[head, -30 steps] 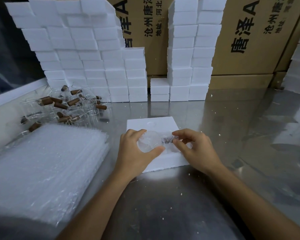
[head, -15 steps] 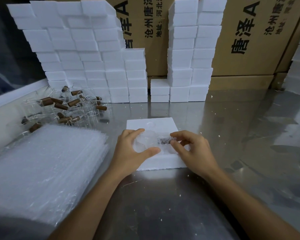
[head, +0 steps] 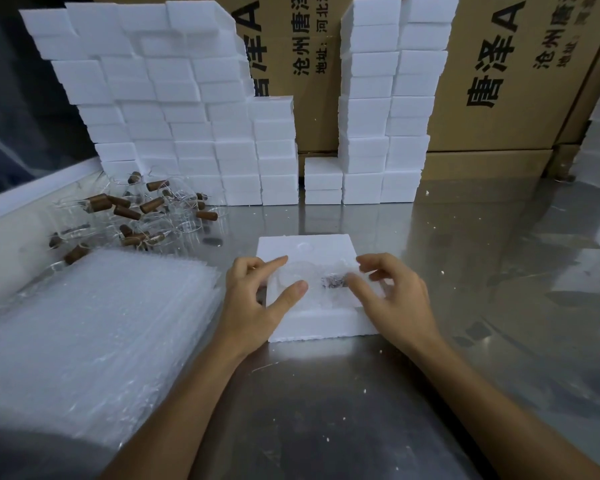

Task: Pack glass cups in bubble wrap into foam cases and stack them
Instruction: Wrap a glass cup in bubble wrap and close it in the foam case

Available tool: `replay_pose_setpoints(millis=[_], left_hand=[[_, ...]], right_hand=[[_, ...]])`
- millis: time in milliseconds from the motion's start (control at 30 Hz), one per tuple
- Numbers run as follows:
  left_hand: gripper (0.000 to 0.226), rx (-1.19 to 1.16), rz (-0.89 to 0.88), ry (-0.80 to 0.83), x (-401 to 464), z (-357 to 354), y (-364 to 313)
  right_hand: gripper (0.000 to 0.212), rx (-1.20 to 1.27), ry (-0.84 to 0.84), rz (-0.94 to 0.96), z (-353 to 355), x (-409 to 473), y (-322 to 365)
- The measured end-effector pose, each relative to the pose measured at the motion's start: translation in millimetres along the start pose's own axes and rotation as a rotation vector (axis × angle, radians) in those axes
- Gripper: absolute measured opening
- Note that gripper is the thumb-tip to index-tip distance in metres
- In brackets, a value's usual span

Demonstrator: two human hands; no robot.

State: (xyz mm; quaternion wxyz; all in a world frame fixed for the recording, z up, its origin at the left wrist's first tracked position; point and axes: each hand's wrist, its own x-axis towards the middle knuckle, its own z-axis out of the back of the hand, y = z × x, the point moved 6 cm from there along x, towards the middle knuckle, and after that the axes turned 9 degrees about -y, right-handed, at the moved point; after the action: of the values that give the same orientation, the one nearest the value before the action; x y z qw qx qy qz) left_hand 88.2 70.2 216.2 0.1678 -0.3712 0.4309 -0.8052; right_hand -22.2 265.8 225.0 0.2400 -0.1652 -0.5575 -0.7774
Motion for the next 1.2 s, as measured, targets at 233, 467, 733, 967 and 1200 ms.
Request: replay_pose_setpoints(millis=[233,467,733,967,1200], left_hand=[[0.061,-0.031,0.265,-0.073,8.4,4.4,22.6],[0.034,-0.315,0.155,-0.148,10.1,11.7,-1.3],[0.017,-0.498,-0.032,-0.372,7.3,35.1,-37.0],[0.018,-0.457,-0.044,-0.42,2.4,29.9,-32.6],[0.018,-0.268,-0.025,-0.343,1.2,18.0,-17.7]], right_hand=[[0.049,0.189,0.216,-0.302,-7.4,5.7,-23.8],[0.055,0.398,0.107,-0.253,3.8,16.0,-10.3],[0.025,0.635,-0.127,-0.164,30.7,21.2,13.8],[0.012,0.569,-0.14,-0.141,21.8,10.5,12.4],[0.016,0.437,-0.1,-0.219,16.8,9.1,-0.8]])
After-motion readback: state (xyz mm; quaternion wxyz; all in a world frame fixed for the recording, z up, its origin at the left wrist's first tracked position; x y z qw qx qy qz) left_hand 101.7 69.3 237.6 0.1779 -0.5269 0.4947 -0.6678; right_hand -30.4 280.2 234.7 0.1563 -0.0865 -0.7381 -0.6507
